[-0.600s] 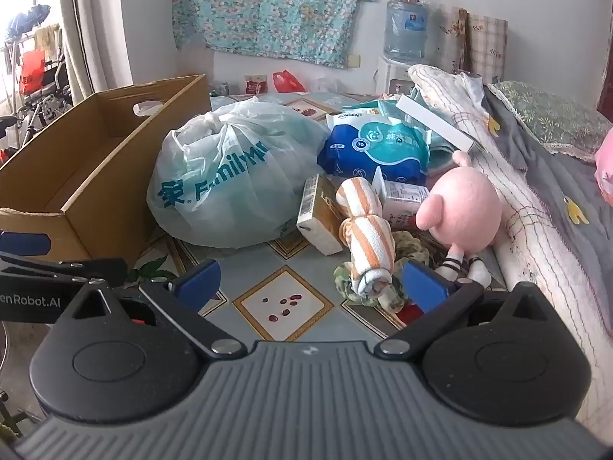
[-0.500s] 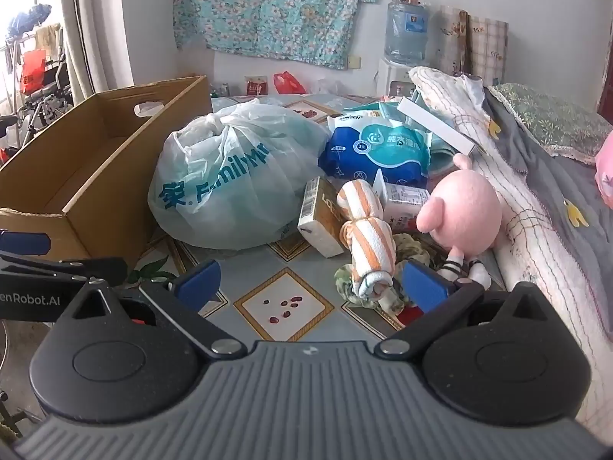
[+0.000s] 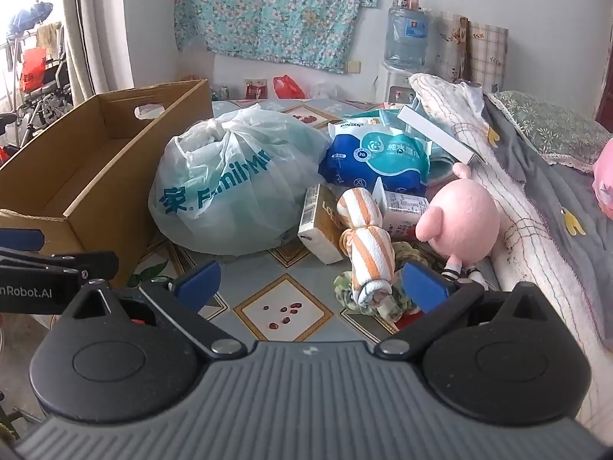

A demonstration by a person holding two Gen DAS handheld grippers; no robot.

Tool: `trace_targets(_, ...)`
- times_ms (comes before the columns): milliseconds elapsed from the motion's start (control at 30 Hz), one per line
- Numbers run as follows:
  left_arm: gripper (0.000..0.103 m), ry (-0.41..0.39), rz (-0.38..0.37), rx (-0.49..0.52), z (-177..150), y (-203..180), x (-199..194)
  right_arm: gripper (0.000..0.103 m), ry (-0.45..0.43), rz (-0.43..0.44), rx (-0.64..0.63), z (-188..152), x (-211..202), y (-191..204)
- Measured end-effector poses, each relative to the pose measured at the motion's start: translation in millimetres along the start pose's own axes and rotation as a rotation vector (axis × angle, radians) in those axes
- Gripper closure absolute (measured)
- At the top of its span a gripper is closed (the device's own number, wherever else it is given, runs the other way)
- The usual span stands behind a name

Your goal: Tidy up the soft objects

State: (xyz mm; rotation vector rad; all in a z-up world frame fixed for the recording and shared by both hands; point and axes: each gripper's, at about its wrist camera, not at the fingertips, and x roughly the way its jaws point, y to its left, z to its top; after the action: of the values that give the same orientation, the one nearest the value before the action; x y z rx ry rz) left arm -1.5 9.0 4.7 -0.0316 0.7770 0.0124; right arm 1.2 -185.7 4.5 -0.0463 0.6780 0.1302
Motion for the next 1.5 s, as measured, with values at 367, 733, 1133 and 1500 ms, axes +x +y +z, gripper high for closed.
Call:
trace_targets(367, 0.0, 0.005, -0.003, -0.005, 0.0, 2.2, 0.8, 0.001, -0.003, -0.001, -0.006, -0.4, 1.2, 1.4)
trace_targets(733, 0.0, 0.01, -0.003, -0.008, -0.7, 2.6, 1.9, 0.001, -0.002, -0.002, -0.006, -0.7, 2.1, 1.9)
trace_targets(1133, 0.0, 0.009, -0.003, -0.008, -0.5, 2.7, 1.9, 0.001, -0.001, -0.002, -0.008, -0.9, 2.7, 2.4)
trace_targets(1500, 0.0, 0.01, -0.004, -0.01, -0.2, 2.8, 1.5, 0.001, -0.001, -0.002, -0.008, -0.4, 3.0, 2.7)
